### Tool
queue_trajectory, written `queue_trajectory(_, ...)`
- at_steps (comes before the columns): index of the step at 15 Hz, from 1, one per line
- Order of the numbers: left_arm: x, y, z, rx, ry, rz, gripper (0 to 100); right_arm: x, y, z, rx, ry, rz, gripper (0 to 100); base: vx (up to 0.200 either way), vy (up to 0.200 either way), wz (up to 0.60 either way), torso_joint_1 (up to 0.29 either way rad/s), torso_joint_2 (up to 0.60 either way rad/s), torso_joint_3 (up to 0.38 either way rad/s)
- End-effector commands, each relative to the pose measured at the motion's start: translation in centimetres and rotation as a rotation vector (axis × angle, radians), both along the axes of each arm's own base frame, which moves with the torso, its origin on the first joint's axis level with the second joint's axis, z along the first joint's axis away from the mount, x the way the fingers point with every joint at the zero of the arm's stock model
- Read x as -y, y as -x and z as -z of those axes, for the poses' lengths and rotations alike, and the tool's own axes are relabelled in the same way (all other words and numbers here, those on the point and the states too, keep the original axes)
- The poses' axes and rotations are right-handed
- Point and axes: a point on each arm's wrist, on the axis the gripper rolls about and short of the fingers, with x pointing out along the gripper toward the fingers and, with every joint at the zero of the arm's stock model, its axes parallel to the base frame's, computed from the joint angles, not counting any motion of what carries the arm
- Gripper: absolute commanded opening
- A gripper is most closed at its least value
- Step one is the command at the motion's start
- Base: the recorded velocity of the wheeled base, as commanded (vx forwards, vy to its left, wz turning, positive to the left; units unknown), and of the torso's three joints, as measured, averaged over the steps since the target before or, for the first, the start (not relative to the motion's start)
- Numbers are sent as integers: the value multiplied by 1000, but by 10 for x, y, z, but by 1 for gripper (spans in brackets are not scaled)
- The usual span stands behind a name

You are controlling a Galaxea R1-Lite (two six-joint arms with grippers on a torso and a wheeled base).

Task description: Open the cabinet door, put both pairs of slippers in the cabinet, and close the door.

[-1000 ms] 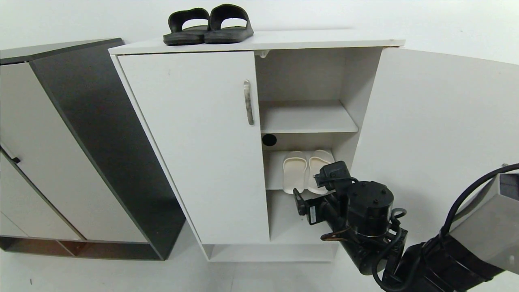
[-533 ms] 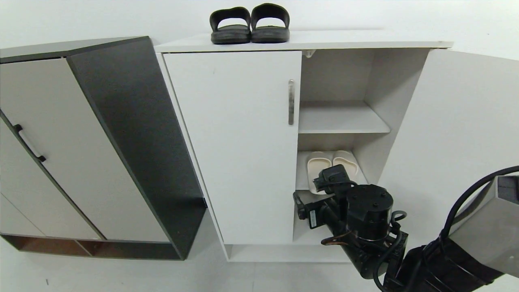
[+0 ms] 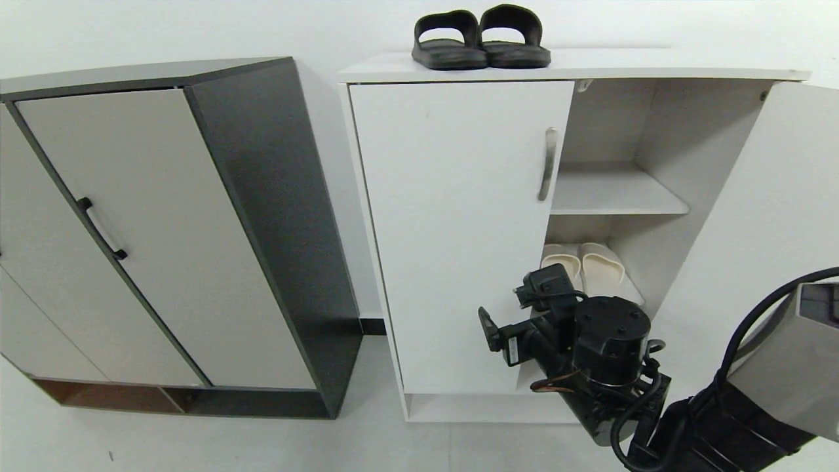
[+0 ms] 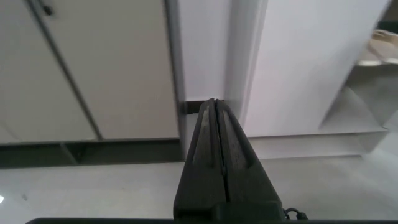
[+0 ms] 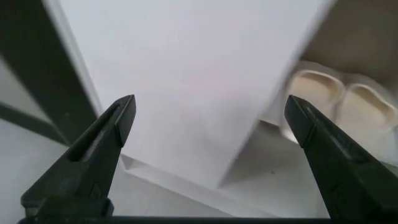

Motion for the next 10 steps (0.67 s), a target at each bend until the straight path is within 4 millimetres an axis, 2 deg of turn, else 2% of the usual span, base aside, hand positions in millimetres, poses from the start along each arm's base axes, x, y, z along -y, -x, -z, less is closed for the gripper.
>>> queue_trajectory(1, 0, 0, 0, -2, 0, 0, 0, 0, 0, 4, -6, 7, 0, 100, 0, 0, 0, 0, 0, 0)
queue_trajectory(10, 0, 0, 0, -2, 2, 0, 0, -1, -1, 10, 6, 23, -13, 100, 0, 0, 0, 0, 0, 0)
